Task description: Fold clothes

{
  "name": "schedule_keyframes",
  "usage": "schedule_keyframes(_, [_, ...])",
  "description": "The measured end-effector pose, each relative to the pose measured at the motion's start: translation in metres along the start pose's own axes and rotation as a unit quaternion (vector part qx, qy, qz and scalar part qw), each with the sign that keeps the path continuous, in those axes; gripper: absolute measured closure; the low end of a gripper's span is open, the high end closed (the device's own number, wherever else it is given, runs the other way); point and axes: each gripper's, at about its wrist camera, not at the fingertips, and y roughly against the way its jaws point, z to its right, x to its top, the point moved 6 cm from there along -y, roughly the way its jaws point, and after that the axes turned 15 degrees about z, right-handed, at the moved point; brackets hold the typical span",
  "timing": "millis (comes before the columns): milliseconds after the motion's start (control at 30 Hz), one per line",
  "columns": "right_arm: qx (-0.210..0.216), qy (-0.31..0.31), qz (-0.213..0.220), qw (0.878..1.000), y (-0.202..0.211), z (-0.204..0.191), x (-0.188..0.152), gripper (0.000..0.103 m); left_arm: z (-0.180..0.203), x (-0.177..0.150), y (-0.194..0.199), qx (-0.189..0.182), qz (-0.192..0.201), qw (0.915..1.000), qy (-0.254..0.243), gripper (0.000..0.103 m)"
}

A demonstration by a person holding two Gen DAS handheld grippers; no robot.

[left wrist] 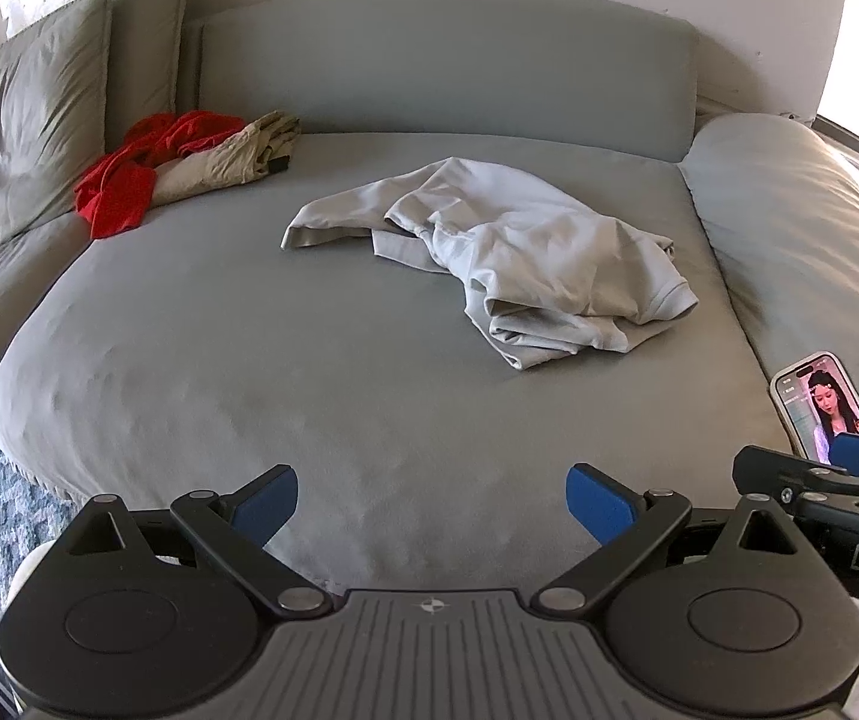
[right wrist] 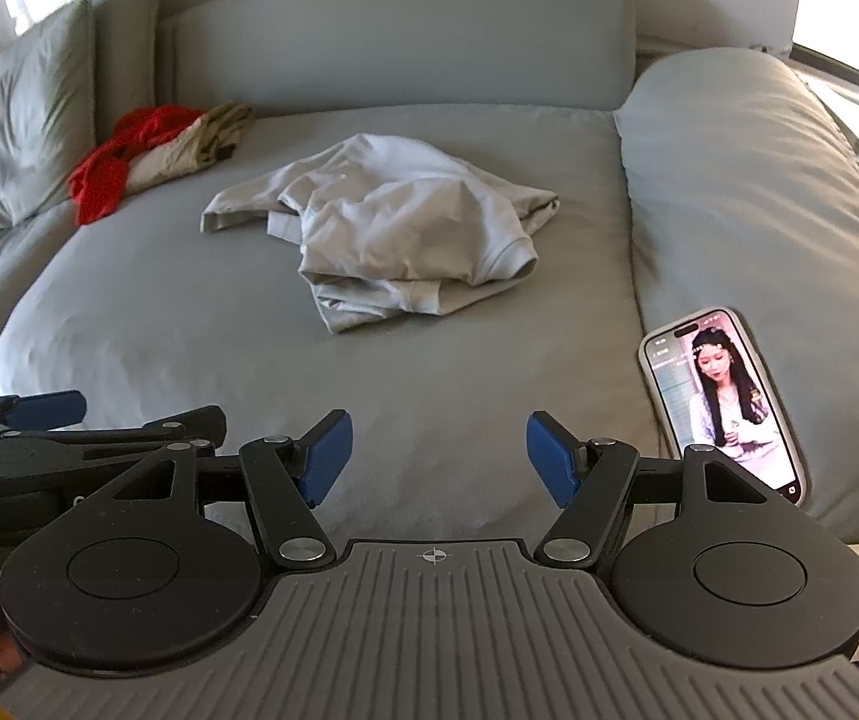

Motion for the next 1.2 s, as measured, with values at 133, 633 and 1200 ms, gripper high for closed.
schedule_keyframes(133, [0.002, 0.002, -0.002, 1.000, -0.006, -0.001, 0.000, 0.033, -0.007, 0.000, -0.005, 0.006, -0.001, 1.0000, 0.006, 0.005])
schedule_keyframes(633, [0.058, 0.042, 0.042, 0.997, -0.083, -0.012, 0.025, 0.030, -0.057, 0.002, -0.050, 0.053, -0.011, 0.9971, 0.054, 0.017])
schedule_keyframes(1200, [0.106, 0.334, 0.048, 0.935, -0.177, -0.074, 0.018, 0.037, -0.069, 0.010, -0.073, 0.041, -0.035, 0.9964, 0.065, 0.016])
